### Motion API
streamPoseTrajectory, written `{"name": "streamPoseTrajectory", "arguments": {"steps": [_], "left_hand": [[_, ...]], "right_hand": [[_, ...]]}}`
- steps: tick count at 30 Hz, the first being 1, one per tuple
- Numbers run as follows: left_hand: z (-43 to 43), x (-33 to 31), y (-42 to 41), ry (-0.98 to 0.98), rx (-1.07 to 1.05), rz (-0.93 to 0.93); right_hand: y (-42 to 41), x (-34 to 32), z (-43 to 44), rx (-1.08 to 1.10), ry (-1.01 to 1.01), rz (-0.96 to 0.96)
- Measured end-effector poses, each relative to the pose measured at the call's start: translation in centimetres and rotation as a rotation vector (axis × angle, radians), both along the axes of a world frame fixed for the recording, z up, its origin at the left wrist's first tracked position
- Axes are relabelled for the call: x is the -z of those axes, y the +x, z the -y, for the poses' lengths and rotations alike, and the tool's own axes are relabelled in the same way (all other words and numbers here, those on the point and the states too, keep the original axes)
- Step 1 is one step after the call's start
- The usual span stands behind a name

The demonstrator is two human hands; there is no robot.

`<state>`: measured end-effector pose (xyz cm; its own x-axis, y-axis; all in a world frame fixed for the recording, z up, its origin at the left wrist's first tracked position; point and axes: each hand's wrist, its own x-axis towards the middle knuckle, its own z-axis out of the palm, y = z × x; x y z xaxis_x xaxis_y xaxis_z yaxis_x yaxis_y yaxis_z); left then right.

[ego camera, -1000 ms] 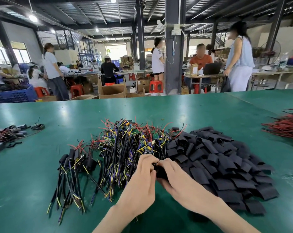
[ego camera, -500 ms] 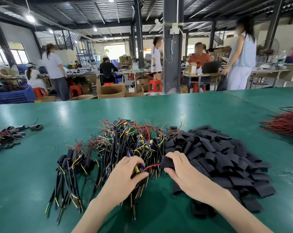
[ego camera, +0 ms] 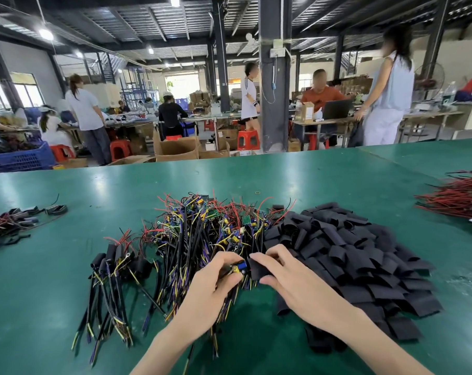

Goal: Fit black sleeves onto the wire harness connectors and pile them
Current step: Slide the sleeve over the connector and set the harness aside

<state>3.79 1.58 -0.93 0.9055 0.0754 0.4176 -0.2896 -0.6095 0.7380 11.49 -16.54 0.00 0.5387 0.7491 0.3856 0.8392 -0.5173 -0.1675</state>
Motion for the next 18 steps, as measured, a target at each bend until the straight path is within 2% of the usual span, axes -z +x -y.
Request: {"name": "streamPoseTrajectory", "arguments": {"steps": [5, 14, 18], "left_hand": [[-0.15, -0.08, 0.14, -0.012, -0.067, 0.035], [0.29, -0.13, 0.11, -0.105, -0.077, 0.077], [0.24, 0.01, 0.12, -0.045, -0.081, 0.067]], "right_hand": [[-0.07, 0.19, -0.15, -0.010, -0.037, -0.034], [0.12, 0.57, -0.28, 0.028, -0.034, 0.022], [0.10, 0.53, -0.26, 0.007, 0.009, -0.039]]}}
